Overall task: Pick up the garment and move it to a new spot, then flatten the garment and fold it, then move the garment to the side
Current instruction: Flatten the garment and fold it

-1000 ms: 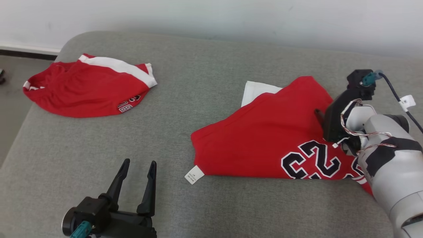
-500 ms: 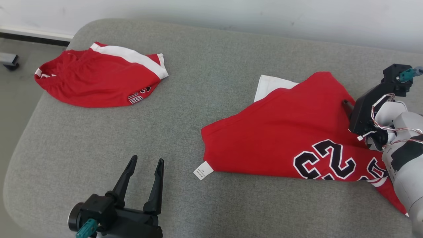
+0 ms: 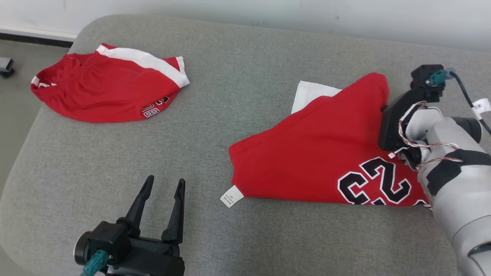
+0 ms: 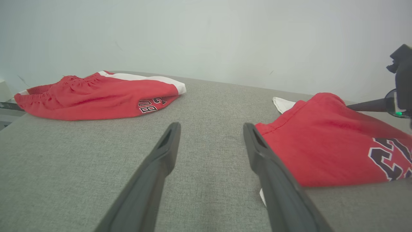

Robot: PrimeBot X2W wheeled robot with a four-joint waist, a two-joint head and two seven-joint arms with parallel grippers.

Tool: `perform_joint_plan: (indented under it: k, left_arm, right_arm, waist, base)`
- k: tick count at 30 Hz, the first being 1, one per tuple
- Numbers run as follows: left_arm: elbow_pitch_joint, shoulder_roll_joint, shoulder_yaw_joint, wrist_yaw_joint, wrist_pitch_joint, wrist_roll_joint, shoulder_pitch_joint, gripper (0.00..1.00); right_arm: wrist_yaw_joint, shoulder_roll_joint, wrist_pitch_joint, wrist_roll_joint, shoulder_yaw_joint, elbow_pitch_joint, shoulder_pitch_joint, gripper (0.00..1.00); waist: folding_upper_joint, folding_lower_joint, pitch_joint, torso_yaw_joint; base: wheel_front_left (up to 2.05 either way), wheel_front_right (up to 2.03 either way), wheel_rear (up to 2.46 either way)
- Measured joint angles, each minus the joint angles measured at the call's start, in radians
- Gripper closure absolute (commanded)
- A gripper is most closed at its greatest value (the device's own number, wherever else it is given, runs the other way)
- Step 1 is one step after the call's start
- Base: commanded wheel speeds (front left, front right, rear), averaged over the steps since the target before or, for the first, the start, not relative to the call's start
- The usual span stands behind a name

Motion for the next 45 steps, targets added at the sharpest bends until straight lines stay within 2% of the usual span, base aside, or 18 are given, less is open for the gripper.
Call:
perform_joint_plan:
  k: [4, 9, 14, 15, 18, 26, 27, 28, 31, 36, 39, 45]
  left_arm:
    - [0.007, -0.001, 0.003, 0.000, 0.000, 0.000, 0.000, 0.00]
    - [0.014, -0.001, 0.023, 0.000, 0.000, 0.005, 0.008, 0.00]
    - [0.016, -0.001, 0.045, 0.000, 0.000, 0.007, 0.029, 0.00]
    - [0.016, -0.001, 0.045, 0.000, 0.000, 0.007, 0.029, 0.00]
    - [0.017, 0.000, 0.049, 0.000, 0.000, 0.015, 0.033, 0.00]
    - [0.022, 0.000, 0.065, 0.000, 0.000, 0.015, 0.064, 0.00]
    - [0.024, 0.000, 0.067, 0.000, 0.000, 0.015, 0.071, 0.00]
    - [0.024, 0.000, 0.068, 0.000, 0.000, 0.015, 0.075, 0.00]
    - [0.024, 0.000, 0.068, 0.000, 0.000, 0.015, 0.089, 0.00]
    - [0.025, -0.001, 0.061, 0.000, 0.000, 0.014, 0.094, 0.00]
    - [0.023, -0.001, 0.054, 0.000, 0.000, 0.014, 0.095, 0.00]
    - [0.020, -0.001, 0.031, 0.000, 0.000, 0.014, 0.091, 0.00]
  right_arm:
    - [0.000, 0.034, -0.017, 0.000, 0.077, -0.077, 0.025, 1.00]
    - [0.000, 0.089, 0.010, 0.078, 0.248, -0.269, 0.127, 1.00]
    - [0.000, 0.045, 0.075, 0.190, 0.421, -0.514, 0.263, 1.00]
    - [0.000, 0.045, 0.075, 0.190, 0.421, -0.514, 0.263, 1.00]
    - [0.000, 0.004, 0.124, 0.251, 0.495, -0.659, 0.347, 1.00]
    - [0.000, -0.095, 0.312, 0.351, 0.557, -0.952, 0.544, 1.00]
    - [0.000, -0.107, 0.332, 0.361, 0.544, -0.979, 0.566, 0.30]
    - [0.000, -0.116, 0.352, 0.368, 0.529, -1.004, 0.582, 0.00]
    - [0.000, -0.137, 0.366, 0.358, 0.433, -1.055, 0.611, 0.00]
    - [0.000, -0.141, 0.351, 0.258, 0.223, -1.056, 0.597, 0.00]
    - [0.000, -0.111, 0.354, 0.209, 0.124, -0.999, 0.558, 0.00]
    - [0.000, -0.051, 0.339, 0.101, -0.010, -0.790, 0.465, 0.00]
  waist:
    - [-0.0001, 0.0000, -0.018, -0.013]
    - [-0.0002, -0.0001, -0.048, -0.033]
    - [-0.0002, -0.0001, -0.077, -0.059]
    - [-0.0002, -0.0001, -0.077, -0.059]
    - [-0.0001, -0.0001, -0.098, -0.073]
    - [-0.0002, -0.0002, -0.154, -0.110]
    - [-0.0002, -0.0002, -0.161, -0.114]
    - [-0.0002, -0.0002, -0.167, -0.119]
    - [-0.0002, -0.0002, -0.186, -0.132]
    - [-0.0002, -0.0002, -0.207, -0.142]
    - [-0.0002, -0.0001, -0.206, -0.136]
    - [-0.0002, -0.0001, -0.185, -0.106]
  base:
    - [0.00, 0.00, 0.00]
    - [0.00, 0.00, 0.00]
    - [0.00, 0.00, 0.00]
    - [0.00, 0.00, 0.00]
    - [0.00, 0.00, 0.00]
    - [0.00, 0.00, 0.00]
    - [0.00, 0.00, 0.00]
    - [0.00, 0.00, 0.00]
    - [0.00, 0.00, 0.00]
    - [0.00, 0.00, 0.00]
    - [0.00, 0.00, 0.00]
    - [0.00, 0.00, 0.00]
